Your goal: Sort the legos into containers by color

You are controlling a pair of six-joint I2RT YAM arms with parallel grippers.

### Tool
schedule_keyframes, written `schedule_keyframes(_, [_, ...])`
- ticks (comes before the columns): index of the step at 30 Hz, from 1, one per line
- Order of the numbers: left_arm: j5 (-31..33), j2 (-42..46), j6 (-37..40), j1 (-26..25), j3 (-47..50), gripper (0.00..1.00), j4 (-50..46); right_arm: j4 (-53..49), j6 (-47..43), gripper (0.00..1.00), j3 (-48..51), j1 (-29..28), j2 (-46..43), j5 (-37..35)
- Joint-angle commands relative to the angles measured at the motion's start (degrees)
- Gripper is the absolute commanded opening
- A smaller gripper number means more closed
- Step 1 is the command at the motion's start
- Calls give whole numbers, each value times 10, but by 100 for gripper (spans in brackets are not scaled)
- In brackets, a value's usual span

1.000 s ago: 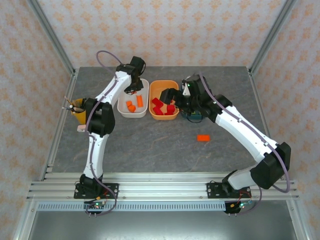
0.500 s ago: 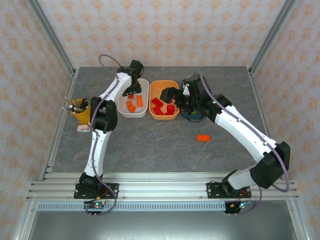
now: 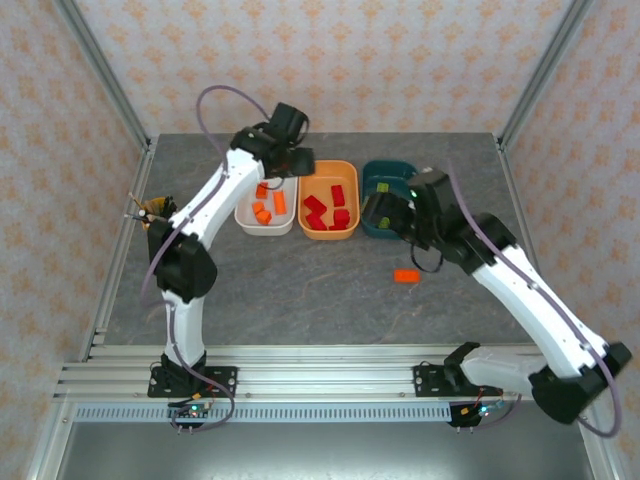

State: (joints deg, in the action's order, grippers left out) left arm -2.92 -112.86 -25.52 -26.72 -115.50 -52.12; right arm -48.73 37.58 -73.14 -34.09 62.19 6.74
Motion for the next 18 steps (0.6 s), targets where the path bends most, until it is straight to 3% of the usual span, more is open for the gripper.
schedule_keyframes(1, [-52,12,2,-74,74,75,40,-119,51,97,33,0,-72,-88])
schedule_keyframes(5, [-53,14,-80,-170,122,77,79,-181,69,97,57,0,-138,-97])
schedule_keyframes(7, [-44,-2,-85,-213,117,78,90,-210,74,97,65,0,-159,-97])
schedule_keyframes(12, [-27,-74,25,-292,75,78,104,-232,87,96,81,0,-213,-73])
schedule_keyframes(18, [-25,-177,118,-316,2,79,107,-249,95,96,81,0,-265,-40])
